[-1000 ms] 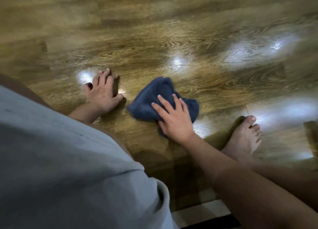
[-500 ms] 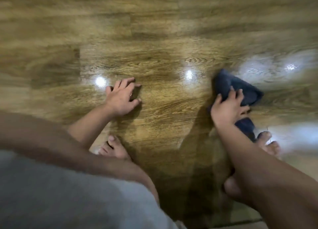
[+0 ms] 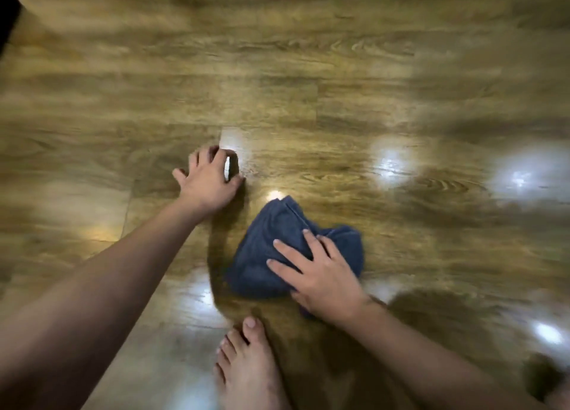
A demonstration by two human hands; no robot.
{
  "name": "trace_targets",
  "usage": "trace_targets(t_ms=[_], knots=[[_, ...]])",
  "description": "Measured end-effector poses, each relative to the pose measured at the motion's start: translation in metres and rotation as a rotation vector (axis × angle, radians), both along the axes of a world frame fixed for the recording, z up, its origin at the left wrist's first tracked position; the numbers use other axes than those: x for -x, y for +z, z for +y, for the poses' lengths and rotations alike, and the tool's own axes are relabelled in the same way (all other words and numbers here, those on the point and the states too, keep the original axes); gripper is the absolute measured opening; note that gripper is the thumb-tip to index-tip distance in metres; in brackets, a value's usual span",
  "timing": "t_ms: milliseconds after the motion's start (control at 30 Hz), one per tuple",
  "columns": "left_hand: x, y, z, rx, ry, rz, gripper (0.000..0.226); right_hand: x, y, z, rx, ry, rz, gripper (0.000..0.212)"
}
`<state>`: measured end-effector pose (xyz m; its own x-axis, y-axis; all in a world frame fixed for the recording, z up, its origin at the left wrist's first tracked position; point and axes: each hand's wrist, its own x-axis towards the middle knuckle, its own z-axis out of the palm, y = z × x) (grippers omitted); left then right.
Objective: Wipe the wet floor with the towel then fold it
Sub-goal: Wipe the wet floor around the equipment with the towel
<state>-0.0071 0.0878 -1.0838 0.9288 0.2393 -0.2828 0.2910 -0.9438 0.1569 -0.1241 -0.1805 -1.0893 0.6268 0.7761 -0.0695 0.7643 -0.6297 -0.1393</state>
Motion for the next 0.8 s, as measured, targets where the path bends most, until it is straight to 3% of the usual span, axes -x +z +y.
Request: trace_targets(t_ms=[133, 333, 500, 633, 800], knots=[[0.007, -0.014, 0.041, -0.010, 0.064, 0.029, 0.077, -0.075, 0.003, -0.022, 0.050, -0.112, -0.007, 0.066], [0.007, -0.012, 0.101, 0.056, 0.240, 0.051, 0.098, -0.208, 0.005, -0.018, 0.011, -0.633, 0.004, 0.054], [-0.004, -0.008, 0.127, 0.171, 0.349, 0.028, 0.099, -0.211, 0.002, 0.050, -0.150, -1.018, -0.005, 0.048], [-0.023, -0.016, 0.149, 0.144, 0.314, 0.024, 0.086, -0.127, 0.010, 0.121, -0.132, -0.686, 0.053, 0.054], [-0.066, -0.012, 0.191, 0.204, 0.366, 0.155, 0.113, -0.027, 0.011, 0.165, -0.008, 0.150, 0.086, 0.038]])
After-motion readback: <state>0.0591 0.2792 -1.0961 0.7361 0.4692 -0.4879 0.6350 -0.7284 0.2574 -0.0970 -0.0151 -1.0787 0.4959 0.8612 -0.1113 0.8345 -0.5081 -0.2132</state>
